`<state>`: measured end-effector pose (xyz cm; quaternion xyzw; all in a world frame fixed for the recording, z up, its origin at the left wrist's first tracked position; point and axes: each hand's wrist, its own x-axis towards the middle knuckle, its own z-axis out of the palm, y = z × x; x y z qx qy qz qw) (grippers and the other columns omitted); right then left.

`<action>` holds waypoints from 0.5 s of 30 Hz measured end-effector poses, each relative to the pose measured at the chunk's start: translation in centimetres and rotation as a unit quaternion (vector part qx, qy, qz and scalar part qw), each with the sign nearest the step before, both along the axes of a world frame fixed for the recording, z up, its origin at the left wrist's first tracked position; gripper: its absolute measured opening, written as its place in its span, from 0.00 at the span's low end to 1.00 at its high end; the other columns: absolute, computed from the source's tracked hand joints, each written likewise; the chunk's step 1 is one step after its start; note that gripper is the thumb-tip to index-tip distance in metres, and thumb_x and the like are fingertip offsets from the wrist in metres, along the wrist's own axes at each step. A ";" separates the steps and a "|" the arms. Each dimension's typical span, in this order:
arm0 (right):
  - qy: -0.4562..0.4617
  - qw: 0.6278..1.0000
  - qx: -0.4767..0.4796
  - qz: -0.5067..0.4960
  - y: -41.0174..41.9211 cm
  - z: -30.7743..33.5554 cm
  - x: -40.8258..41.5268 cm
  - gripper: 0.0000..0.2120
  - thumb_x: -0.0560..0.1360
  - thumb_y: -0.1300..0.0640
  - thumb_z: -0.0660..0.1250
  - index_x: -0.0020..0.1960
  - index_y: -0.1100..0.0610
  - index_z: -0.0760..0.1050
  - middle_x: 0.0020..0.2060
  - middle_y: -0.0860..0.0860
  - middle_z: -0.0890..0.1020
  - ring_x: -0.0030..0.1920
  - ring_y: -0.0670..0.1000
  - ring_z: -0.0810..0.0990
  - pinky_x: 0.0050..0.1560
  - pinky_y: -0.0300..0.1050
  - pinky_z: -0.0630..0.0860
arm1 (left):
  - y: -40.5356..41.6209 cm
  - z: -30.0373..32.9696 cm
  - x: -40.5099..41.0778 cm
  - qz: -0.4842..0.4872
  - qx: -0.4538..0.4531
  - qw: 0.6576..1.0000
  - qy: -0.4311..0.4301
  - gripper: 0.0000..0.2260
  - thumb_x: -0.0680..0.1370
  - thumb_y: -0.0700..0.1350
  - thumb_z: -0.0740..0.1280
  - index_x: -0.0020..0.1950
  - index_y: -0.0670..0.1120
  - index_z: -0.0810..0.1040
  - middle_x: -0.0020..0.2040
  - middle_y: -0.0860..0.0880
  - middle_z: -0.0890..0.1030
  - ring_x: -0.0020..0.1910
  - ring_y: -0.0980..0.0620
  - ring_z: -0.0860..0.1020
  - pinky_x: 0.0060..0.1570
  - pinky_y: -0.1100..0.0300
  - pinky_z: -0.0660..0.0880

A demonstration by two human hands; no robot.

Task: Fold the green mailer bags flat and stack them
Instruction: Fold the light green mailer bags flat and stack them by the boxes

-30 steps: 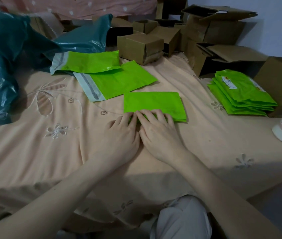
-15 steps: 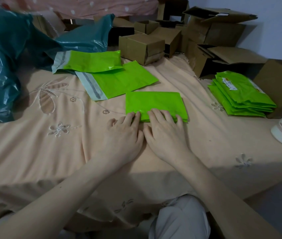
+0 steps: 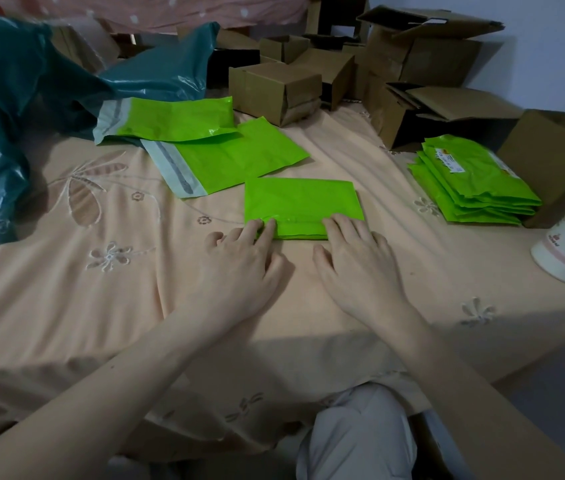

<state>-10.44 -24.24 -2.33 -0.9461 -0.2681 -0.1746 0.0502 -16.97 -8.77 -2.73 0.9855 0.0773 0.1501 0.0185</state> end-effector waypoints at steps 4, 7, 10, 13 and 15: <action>0.026 1.000 0.011 -0.001 -0.4 0.0 0.3 0.32 0.73 0.45 0.45 0.67 0.63 0.69 0.65 0.56 0.73 0.65 0.57 0.71 0.61 0.53 0.71 | 0.1 0.1 0.0 -0.008 -0.003 1.000 -0.005 0.27 0.74 0.54 0.50 0.65 0.44 0.75 0.57 0.45 0.80 0.49 0.44 0.81 0.49 0.47 0.74; 0.044 0.999 0.030 -0.002 -1.2 -0.1 0.5 0.31 0.74 0.45 0.45 0.68 0.64 0.67 0.66 0.58 0.71 0.66 0.58 0.69 0.64 0.54 0.69 | 0.2 0.1 0.0 -0.010 -0.003 1.000 -0.014 0.26 0.74 0.54 0.50 0.65 0.44 0.75 0.56 0.45 0.80 0.49 0.44 0.81 0.50 0.48 0.74; 0.063 0.997 0.047 0.000 -1.7 -0.1 0.3 0.28 0.75 0.48 0.50 0.69 0.65 0.66 0.66 0.59 0.71 0.65 0.59 0.69 0.66 0.53 0.67 | 0.1 0.0 -0.1 -0.011 -0.005 1.000 -0.007 0.27 0.74 0.54 0.49 0.65 0.45 0.75 0.58 0.45 0.79 0.51 0.45 0.81 0.51 0.48 0.73; 0.090 0.995 0.053 -0.003 -1.8 0.0 0.3 0.26 0.78 0.50 0.53 0.71 0.65 0.63 0.69 0.59 0.68 0.68 0.58 0.66 0.69 0.52 0.64 | 0.0 0.2 -0.2 -0.008 -0.018 1.000 0.003 0.30 0.74 0.56 0.44 0.69 0.46 0.71 0.63 0.46 0.76 0.57 0.45 0.78 0.55 0.48 0.70; 0.113 0.992 0.056 -0.007 -1.9 0.1 0.3 0.26 0.78 0.51 0.55 0.72 0.64 0.61 0.71 0.58 0.65 0.69 0.58 0.65 0.70 0.50 0.61 | 0.1 0.3 -0.3 -0.005 -0.019 1.000 0.007 0.32 0.73 0.57 0.41 0.71 0.47 0.68 0.66 0.47 0.74 0.60 0.46 0.76 0.58 0.48 0.69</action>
